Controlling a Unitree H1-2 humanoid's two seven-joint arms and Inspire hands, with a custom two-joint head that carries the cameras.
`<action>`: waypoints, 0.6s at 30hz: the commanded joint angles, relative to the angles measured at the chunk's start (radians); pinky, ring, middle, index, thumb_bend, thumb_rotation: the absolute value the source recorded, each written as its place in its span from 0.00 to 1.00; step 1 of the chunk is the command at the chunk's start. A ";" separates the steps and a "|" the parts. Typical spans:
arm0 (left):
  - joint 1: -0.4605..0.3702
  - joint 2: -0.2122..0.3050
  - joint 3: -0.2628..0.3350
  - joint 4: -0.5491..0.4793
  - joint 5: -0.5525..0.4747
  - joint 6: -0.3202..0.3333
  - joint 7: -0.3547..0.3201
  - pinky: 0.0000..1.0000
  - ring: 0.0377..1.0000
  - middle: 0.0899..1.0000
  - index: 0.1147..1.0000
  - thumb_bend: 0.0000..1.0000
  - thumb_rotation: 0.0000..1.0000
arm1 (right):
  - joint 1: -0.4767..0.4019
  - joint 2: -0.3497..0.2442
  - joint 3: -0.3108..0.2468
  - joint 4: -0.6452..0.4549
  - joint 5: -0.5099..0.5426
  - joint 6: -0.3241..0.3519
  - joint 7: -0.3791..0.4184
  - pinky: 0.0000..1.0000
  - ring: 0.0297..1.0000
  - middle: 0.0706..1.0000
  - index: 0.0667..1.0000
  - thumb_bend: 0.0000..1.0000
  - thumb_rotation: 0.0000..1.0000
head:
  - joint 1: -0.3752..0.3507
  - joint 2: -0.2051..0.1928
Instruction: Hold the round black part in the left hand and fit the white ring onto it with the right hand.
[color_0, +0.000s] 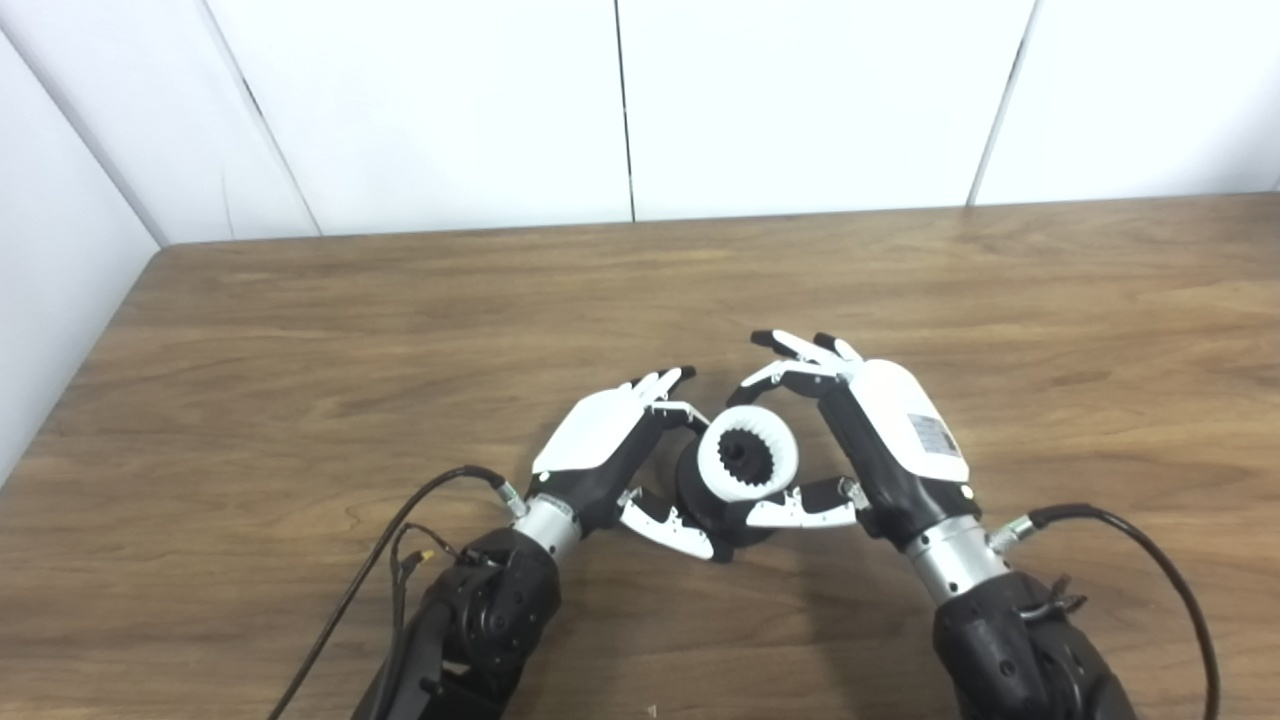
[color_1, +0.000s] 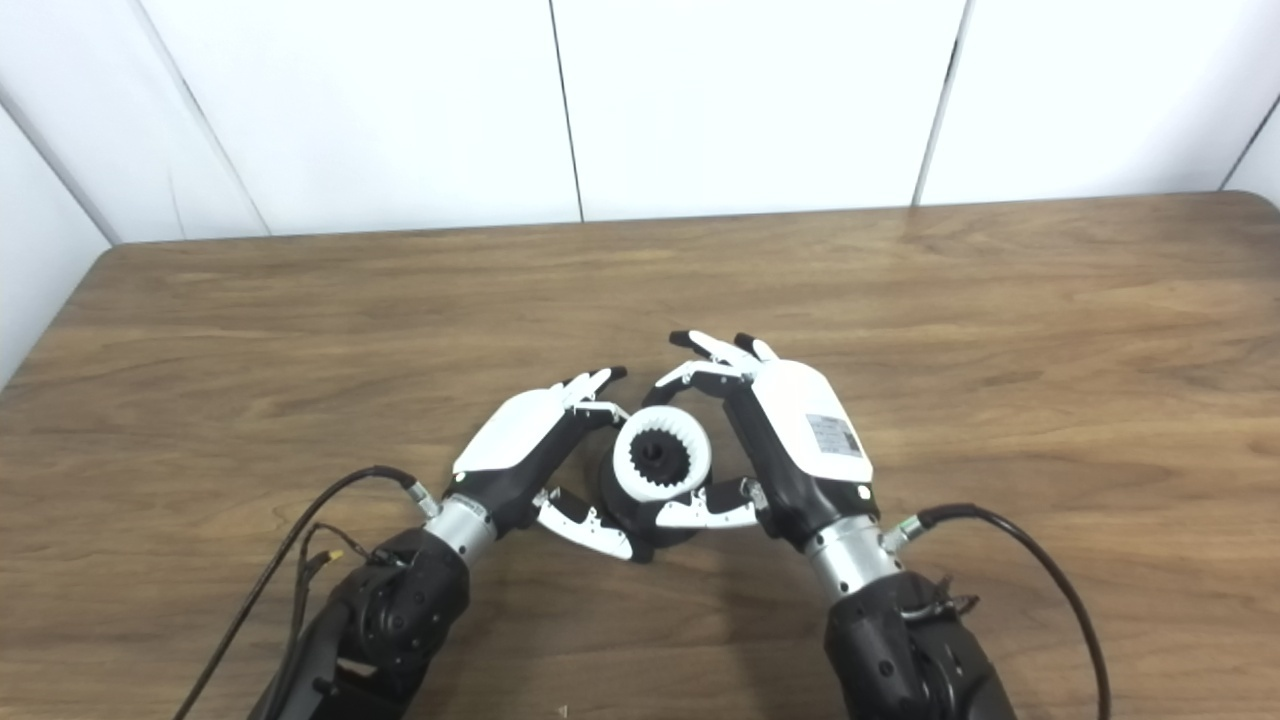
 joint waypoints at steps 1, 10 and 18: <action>-0.041 0.001 0.003 -0.034 0.003 -0.008 0.009 1.00 1.00 1.00 0.55 0.98 0.32 | -0.044 0.007 -0.004 0.000 -0.005 -0.031 -0.007 0.97 0.87 0.87 0.46 0.52 0.15 | 0.001 0.001; -0.040 0.004 0.002 -0.043 0.004 -0.007 0.003 1.00 1.00 1.00 0.54 0.97 0.32 | -0.074 0.003 -0.004 0.034 -0.014 -0.034 -0.012 0.96 0.86 0.87 0.46 0.52 0.15 | 0.004 0.005; -0.037 0.006 0.003 -0.055 -0.001 0.002 -0.005 1.00 1.00 1.00 0.54 0.97 0.32 | -0.074 -0.006 -0.007 0.048 -0.013 -0.036 -0.016 0.97 0.86 0.87 0.46 0.52 0.15 | 0.003 0.011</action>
